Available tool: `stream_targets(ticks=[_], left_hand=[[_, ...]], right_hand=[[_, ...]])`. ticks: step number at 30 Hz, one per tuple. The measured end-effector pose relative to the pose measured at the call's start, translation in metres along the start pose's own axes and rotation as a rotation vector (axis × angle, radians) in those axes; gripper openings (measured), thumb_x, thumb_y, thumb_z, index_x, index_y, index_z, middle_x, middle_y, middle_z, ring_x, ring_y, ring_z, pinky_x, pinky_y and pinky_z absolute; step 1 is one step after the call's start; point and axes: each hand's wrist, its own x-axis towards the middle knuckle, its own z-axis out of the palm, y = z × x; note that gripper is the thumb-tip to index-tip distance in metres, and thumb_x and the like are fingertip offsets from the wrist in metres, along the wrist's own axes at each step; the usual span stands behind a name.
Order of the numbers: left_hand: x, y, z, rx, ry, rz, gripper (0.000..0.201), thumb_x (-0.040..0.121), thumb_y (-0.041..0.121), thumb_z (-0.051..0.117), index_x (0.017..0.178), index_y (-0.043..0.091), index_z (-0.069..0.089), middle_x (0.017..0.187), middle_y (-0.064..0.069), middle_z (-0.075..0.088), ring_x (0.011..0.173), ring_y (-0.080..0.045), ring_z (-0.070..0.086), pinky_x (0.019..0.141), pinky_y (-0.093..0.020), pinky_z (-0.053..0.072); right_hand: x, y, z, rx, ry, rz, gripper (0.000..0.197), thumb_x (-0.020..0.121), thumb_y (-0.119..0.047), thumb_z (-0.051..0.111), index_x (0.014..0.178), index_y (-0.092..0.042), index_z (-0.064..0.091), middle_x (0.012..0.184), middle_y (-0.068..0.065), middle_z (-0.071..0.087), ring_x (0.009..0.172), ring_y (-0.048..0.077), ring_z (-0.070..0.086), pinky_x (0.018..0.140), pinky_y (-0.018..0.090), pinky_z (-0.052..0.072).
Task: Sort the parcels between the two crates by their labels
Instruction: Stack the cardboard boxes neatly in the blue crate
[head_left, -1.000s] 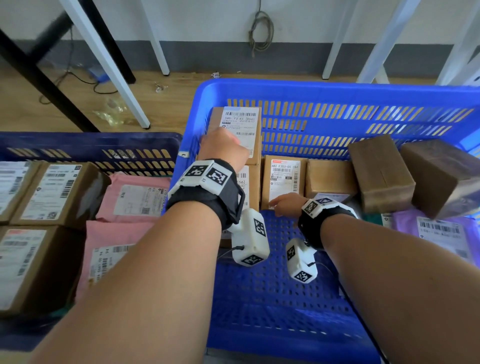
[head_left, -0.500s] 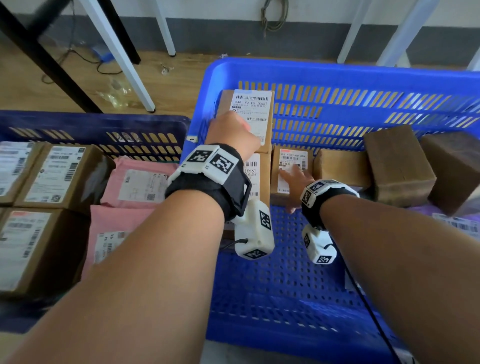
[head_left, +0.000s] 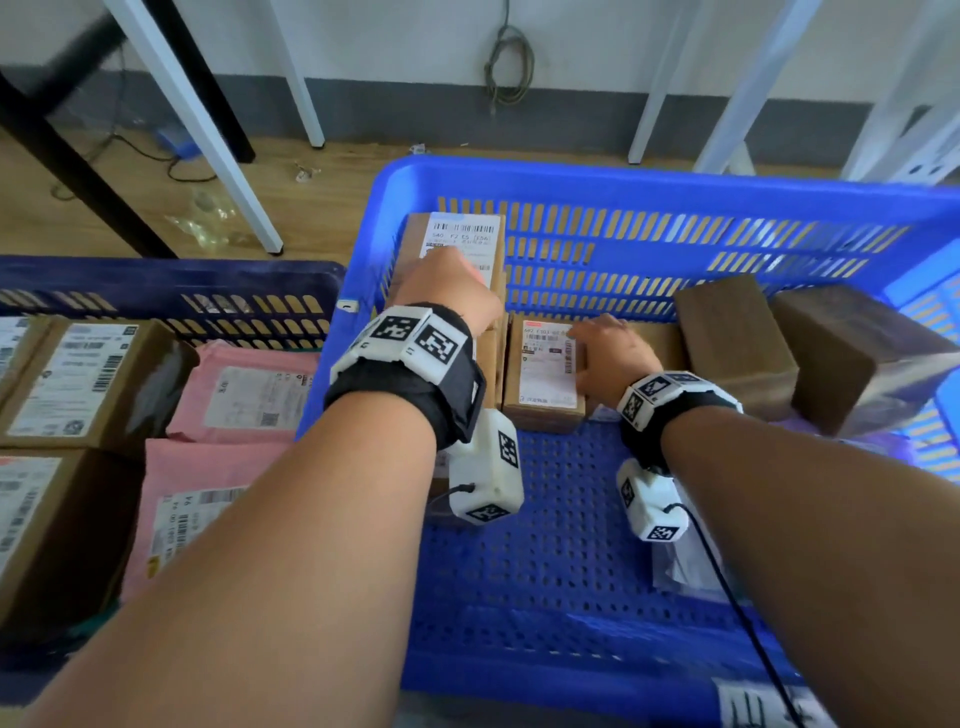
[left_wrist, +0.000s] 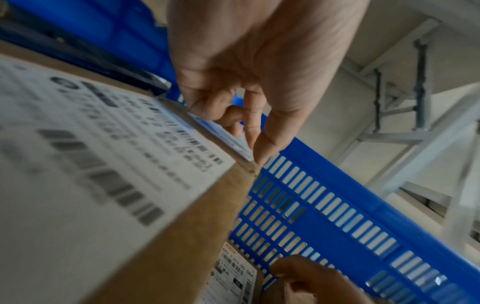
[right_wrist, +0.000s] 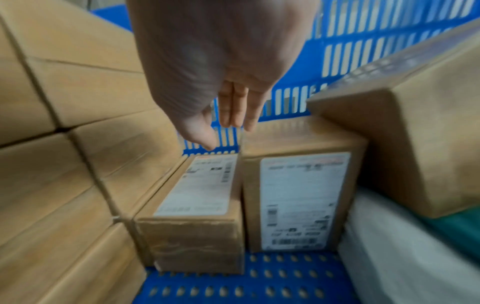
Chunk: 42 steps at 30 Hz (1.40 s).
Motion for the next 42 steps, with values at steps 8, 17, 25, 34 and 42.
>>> stream_targets(ticks=[8,17,25,34,42], left_hand=[[-0.008,0.034,0.031,0.056,-0.136,0.118,0.014,0.083,0.010,0.063,0.096,0.008,0.068,0.098,-0.003,0.065,0.089,-0.021,0.060,0.080,-0.031,0.049],[0.000,0.034,0.036,0.029,-0.112,0.107,0.018,0.084,0.013,0.065,0.101,0.012,0.070,0.106,-0.003,0.068,0.098,-0.020,0.062,0.078,-0.029,0.049],[-0.005,0.031,0.037,0.086,-0.119,0.154,0.009,0.084,0.011,0.063,0.092,0.011,0.067,0.096,-0.002,0.063,0.088,-0.020,0.059,0.075,-0.030,0.047],[-0.029,0.037,0.034,0.115,-0.151,0.218,0.008,0.085,0.015,0.067,0.091,0.020,0.070,0.103,0.005,0.065,0.101,-0.017,0.060,0.088,-0.031,0.049],[-0.045,0.046,0.029,0.016,-0.192,0.152,0.008,0.085,0.016,0.065,0.083,0.020,0.072,0.093,0.003,0.067,0.096,-0.021,0.064,0.081,-0.028,0.051]], right_hand=[[0.001,0.057,-0.009,-0.127,-0.112,0.082,0.097,0.076,-0.011,0.072,0.152,-0.014,0.012,0.158,0.008,0.014,0.147,0.027,0.012,0.118,0.038,0.024],[0.007,0.035,0.001,-0.301,-0.196,0.159,0.116,0.069,-0.023,0.083,0.151,-0.026,0.000,0.147,0.009,0.024,0.138,0.036,0.020,0.099,0.048,0.046],[-0.014,0.031,-0.009,-0.347,-0.173,0.192,0.105,0.051,-0.045,0.090,0.134,-0.017,0.032,0.132,0.005,0.033,0.126,0.026,0.039,0.084,0.040,0.053],[-0.043,0.039,-0.073,-0.241,-0.084,0.190,0.101,0.055,-0.036,0.086,0.134,-0.008,0.030,0.129,0.012,0.040,0.126,0.032,0.042,0.095,0.042,0.048],[-0.067,0.040,-0.122,0.140,0.116,0.320,0.111,0.061,-0.056,0.076,0.145,-0.014,0.018,0.137,0.021,0.037,0.124,0.036,0.047,0.098,0.039,0.042]])
